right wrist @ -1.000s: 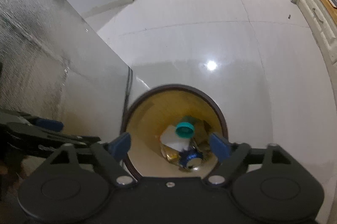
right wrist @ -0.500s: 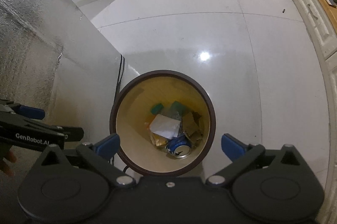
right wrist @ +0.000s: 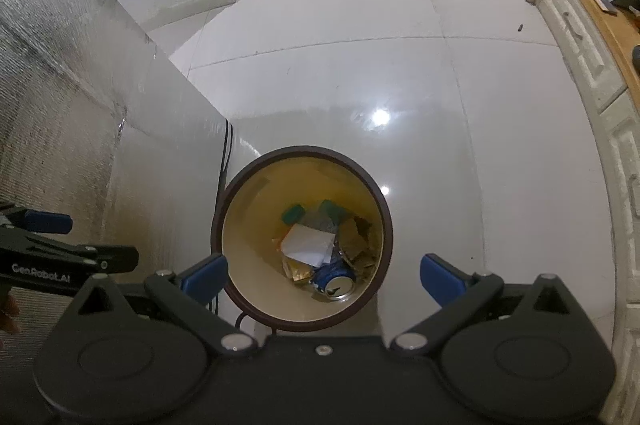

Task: Collect trash
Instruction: 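Move both open tools from the bin back over the table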

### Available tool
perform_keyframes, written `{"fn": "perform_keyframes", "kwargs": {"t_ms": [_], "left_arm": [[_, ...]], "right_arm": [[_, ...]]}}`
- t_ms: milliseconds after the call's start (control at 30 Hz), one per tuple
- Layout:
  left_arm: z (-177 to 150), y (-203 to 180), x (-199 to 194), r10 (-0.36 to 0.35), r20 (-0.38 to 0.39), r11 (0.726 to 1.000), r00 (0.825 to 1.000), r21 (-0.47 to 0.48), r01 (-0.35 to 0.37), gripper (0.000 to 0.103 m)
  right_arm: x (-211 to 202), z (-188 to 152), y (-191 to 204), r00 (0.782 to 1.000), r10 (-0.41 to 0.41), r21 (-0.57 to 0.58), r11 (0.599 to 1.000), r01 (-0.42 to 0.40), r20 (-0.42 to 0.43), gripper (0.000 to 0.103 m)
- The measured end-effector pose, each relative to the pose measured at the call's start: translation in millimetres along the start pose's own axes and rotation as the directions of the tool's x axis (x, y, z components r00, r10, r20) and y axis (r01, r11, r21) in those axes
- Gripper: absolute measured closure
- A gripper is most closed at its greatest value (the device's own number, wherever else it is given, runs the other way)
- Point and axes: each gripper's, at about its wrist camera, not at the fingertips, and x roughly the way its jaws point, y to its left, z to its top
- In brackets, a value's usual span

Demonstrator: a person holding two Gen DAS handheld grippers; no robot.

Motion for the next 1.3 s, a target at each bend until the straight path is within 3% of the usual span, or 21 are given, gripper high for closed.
{"fn": "perform_keyframes", "kwargs": {"t_ms": [400,900,1133,1300], "left_arm": [[-8.1,-8.1,-45.9,0.006,0.092,1.000,0.996,0.019,-0.008,0.000],[-27.6,-19.2,-118.4,-0.002,0.238,1.000,0.971,0.024,-0.004,0.000],[-44.1,-29.4,-168.8,-0.013,0.330,0.998,0.944,0.060,-0.007,0.000],[-60.1,-36.3,-210.1,-0.028,0.412,0.996,0.911,0.086,-0.008,0.000]], "right_arm": [[-35.0,-7.5,-5.7,0.999,-0.012,0.029,1.000,0.010,0.047,0.000],[-102.0,-26.9,-5.9,0.983,-0.031,0.032,0.999,0.025,0.179,0.000],[-136.0,-35.7,-5.4,0.974,-0.048,0.048,0.998,0.038,0.223,0.000],[-169.3,-43.8,-3.0,0.956,-0.051,0.046,0.998,0.039,0.289,0.000]]}}
